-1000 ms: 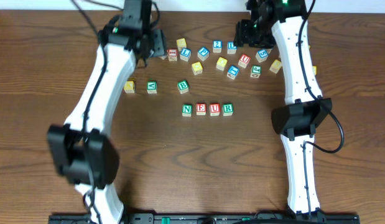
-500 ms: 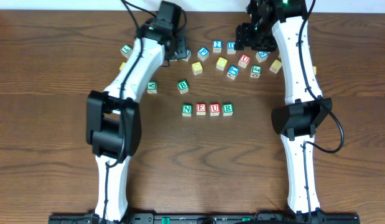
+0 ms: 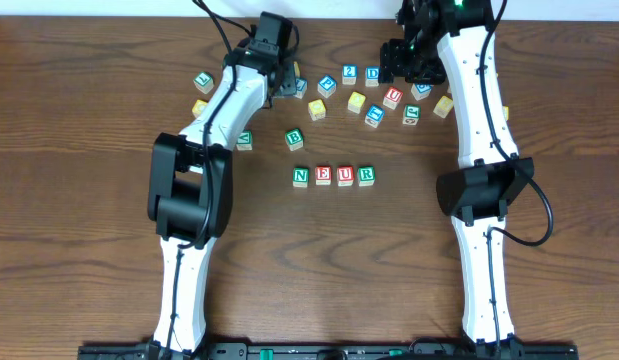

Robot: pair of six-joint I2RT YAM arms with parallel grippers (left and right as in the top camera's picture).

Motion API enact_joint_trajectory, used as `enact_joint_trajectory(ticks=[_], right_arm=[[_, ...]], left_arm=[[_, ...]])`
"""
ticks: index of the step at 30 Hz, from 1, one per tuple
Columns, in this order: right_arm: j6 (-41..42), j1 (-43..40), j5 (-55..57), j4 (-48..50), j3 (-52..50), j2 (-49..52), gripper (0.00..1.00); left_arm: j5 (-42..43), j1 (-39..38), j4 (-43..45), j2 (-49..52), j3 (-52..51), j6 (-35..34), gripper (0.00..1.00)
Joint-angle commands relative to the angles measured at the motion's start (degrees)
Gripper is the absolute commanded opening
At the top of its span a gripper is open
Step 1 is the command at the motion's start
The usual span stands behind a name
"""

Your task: Spell out NEURIPS

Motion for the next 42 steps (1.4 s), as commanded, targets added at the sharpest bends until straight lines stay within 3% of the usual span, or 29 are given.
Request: enact_joint_trajectory(ticks=[1, 42], right_arm=[[-1.07, 0.11, 0.74, -0.39, 1.09, -0.15, 0.69], [-1.05, 0.11, 2.14, -0.72, 0.24, -0.13, 0.70]], left_arm=[[-1.77, 0.37, 1.38, 0.66, 1.36, 0.92, 0.57], [-1.79, -1.57, 2.75, 4.35, 1.14, 0.94, 0.52]])
